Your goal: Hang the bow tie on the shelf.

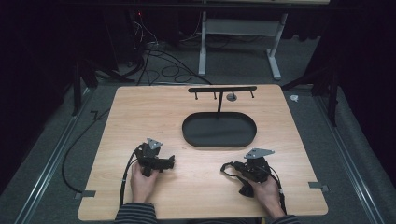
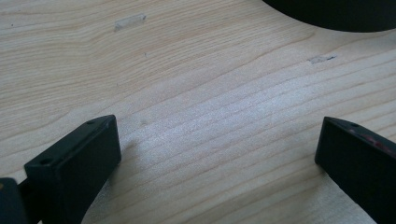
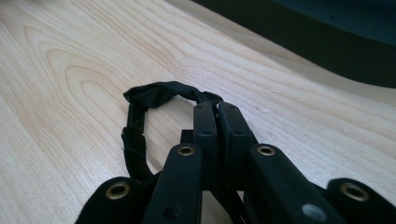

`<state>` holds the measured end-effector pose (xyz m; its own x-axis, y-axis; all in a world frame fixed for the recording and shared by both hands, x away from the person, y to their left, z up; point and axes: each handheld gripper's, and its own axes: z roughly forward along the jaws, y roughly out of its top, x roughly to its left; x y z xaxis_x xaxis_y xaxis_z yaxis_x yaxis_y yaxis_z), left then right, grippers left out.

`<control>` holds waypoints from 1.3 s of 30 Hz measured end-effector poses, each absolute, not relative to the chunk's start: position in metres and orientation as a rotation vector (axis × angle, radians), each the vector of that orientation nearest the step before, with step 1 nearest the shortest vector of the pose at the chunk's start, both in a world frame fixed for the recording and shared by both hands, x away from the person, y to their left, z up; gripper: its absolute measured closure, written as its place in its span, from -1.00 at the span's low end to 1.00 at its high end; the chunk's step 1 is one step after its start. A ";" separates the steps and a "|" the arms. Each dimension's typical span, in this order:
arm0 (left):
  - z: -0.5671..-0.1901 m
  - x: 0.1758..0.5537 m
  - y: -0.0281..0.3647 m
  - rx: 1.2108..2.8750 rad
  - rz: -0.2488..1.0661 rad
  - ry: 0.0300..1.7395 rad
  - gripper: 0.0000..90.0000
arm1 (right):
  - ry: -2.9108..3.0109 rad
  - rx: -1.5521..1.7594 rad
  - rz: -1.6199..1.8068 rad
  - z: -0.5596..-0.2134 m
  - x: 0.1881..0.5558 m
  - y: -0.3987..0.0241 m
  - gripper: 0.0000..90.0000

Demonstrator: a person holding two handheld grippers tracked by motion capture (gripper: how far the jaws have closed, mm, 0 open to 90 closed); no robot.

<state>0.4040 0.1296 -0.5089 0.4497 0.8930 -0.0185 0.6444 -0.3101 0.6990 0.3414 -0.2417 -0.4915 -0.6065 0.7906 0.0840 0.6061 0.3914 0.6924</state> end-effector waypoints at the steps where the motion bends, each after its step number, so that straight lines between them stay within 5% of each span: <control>1: -0.509 0.404 0.130 2.061 0.500 1.281 -0.99 | 2.384 1.233 1.035 -0.490 0.340 -0.243 0.97; 39: -0.509 0.404 0.129 2.059 0.500 1.282 -0.99 | 2.168 1.122 1.106 -0.415 0.342 -0.271 1.00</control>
